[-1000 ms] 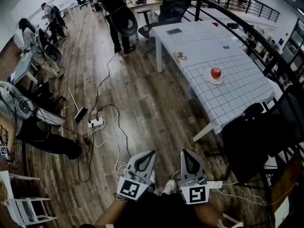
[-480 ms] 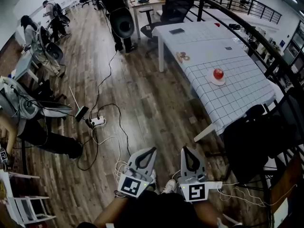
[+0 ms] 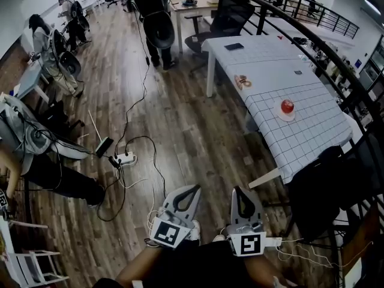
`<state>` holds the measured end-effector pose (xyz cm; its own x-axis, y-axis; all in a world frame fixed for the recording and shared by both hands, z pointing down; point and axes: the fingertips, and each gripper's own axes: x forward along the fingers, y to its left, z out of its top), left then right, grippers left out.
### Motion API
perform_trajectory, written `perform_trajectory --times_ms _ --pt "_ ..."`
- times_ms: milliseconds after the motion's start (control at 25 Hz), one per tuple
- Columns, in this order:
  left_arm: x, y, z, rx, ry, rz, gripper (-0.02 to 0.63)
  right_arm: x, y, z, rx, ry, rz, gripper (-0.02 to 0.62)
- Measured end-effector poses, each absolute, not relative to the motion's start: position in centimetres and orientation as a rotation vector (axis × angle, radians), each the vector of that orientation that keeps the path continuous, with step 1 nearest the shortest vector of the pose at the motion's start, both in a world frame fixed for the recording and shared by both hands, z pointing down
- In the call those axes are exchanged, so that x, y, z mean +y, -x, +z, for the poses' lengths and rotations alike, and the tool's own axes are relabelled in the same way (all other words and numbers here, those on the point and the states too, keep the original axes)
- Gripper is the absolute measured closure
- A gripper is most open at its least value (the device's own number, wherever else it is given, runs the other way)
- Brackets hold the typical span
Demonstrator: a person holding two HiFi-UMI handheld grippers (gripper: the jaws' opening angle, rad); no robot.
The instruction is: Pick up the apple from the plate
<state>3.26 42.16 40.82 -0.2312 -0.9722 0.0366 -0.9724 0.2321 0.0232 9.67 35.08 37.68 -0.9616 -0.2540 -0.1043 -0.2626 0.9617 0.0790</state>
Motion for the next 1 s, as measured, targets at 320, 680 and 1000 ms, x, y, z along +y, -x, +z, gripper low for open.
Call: perform_trajectory --times_ms 320,680,1000 --pt "40.1 0.6 41.6 -2.36 -2.063 -0.018 0.584 34.2 -5.0 39.1 3.023 0.478 0.154 0.572" --pt "34.7 1.9 41.6 -2.322 -2.117 -0.063 0.584 29.3 -4.1 39.3 2.994 0.561 0.194 0.572" --pt "26.5 4.1 40.6 -2.248 -2.184 -0.074 0.584 21.1 -0.1 38.4 2.944 0.605 0.129 0.572"
